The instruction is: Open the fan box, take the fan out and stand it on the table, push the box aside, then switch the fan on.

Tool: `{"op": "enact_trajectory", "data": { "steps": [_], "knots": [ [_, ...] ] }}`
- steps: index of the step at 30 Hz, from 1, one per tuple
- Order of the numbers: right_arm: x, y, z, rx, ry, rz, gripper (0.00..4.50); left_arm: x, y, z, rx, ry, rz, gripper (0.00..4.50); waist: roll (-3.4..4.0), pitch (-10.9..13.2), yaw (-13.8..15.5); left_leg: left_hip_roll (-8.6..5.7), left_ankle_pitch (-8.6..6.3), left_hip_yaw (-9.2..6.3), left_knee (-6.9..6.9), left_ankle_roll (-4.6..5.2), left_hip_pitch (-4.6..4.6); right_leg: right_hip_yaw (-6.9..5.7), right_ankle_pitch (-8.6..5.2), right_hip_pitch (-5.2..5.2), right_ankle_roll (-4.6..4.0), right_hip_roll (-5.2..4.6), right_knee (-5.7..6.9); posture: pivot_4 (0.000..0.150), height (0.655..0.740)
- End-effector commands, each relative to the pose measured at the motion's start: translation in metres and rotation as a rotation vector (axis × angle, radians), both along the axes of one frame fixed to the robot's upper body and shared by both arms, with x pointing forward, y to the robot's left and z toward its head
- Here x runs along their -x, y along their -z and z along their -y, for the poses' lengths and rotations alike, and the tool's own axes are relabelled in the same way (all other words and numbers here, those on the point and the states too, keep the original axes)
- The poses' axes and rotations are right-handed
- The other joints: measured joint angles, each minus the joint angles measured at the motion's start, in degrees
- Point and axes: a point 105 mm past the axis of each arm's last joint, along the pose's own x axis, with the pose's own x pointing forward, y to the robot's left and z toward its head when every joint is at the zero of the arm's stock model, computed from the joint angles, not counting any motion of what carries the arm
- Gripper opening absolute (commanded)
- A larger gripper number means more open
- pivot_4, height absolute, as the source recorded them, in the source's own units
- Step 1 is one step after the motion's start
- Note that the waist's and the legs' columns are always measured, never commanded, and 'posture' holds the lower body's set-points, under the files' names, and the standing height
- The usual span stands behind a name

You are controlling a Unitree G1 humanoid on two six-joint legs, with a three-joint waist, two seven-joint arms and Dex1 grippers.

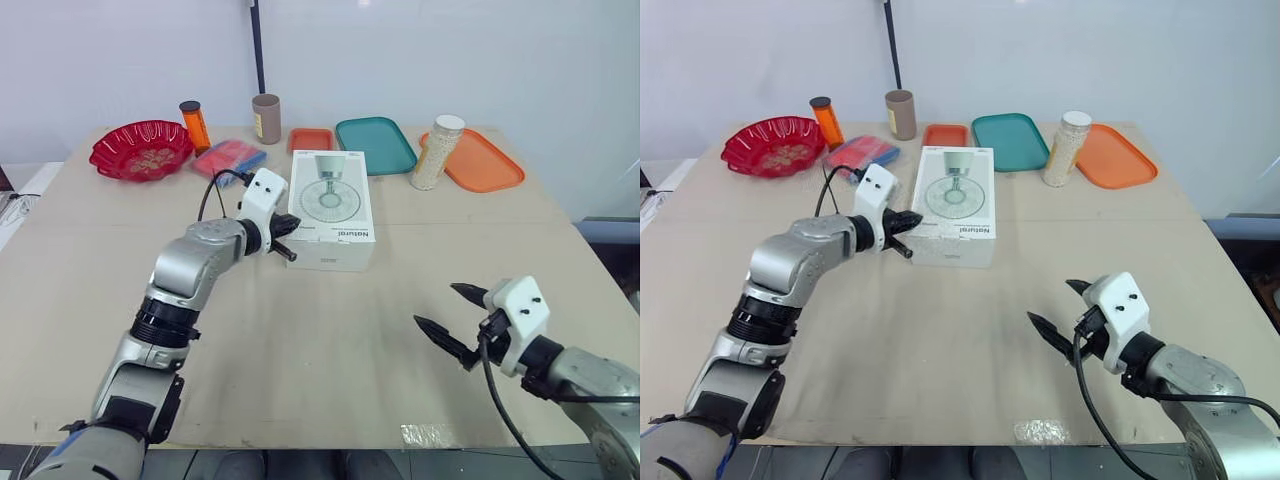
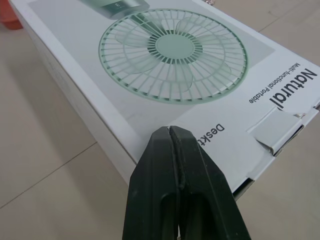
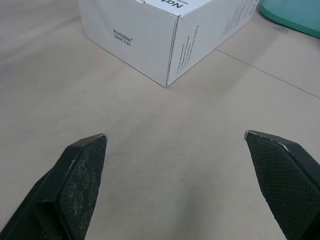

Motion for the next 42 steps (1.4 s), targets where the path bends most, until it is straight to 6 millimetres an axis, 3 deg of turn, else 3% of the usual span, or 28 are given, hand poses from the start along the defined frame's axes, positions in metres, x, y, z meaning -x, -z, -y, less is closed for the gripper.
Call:
{"op": "enact_trajectory", "data": {
  "steps": [1, 4, 10, 21, 30, 42],
  "knots": [
    [0.000, -0.013, -0.006, -0.013, -0.003, 0.049, 4.50, -0.005, 0.003, 0.002, -0.028, -0.011, 0.039, 0.08, 0.00, 0.0, 0.0, 0.00, 0.00, 0.00, 0.00, 0.00, 0.00, 0.00, 0.00, 0.00, 0.00, 0.00, 0.00, 0.150, 0.7400],
    [0.000, -0.019, -0.011, -0.021, -0.016, 0.055, 4.50, -0.006, 0.005, 0.005, -0.005, -0.004, 0.033, 0.08, 0.01, 0.0, 0.0, 0.00, 0.00, -0.01, 0.02, 0.00, 0.00, 0.00, 0.00, 0.01, 0.01, 0.00, 0.01, 0.150, 0.7400],
    [-0.015, -0.039, -0.041, -0.025, -0.069, 0.086, 4.50, -0.002, 0.006, 0.012, 0.001, 0.035, 0.040, 0.08, 0.04, 0.0, -0.1, 0.01, 0.00, -0.03, 0.03, 0.00, 0.03, 0.00, 0.02, 0.01, 0.00, 0.03, 0.04, 0.150, 0.7400],
    [-0.058, -0.056, -0.075, 0.099, -0.084, 0.149, 4.50, -0.001, 0.013, 0.016, 0.006, 0.037, 0.023, 0.08, 0.06, 0.0, 0.0, -0.04, 0.00, -0.12, 0.09, 0.00, -0.07, -0.02, 0.00, 0.01, 0.03, -0.01, 0.01, 0.150, 0.7400],
    [-0.095, -0.053, -0.098, 0.132, -0.076, 0.169, 4.50, 0.000, 0.015, 0.019, 0.018, 0.032, 0.021, 0.08, 0.09, -0.1, -0.2, -0.02, 0.00, -0.14, 0.11, 0.00, -0.08, -0.01, 0.01, -0.03, 0.02, 0.02, 0.04, 0.150, 0.7400],
    [-0.113, -0.047, -0.106, 0.085, -0.038, 0.169, 4.50, 0.000, 0.015, 0.020, 0.021, 0.026, 0.017, 0.08, 0.10, -0.1, -0.2, -0.04, 0.00, -0.18, 0.11, 0.00, -0.14, -0.05, 0.01, -0.06, 0.02, -0.02, 0.04, 0.150, 0.7400]
  ]
}}
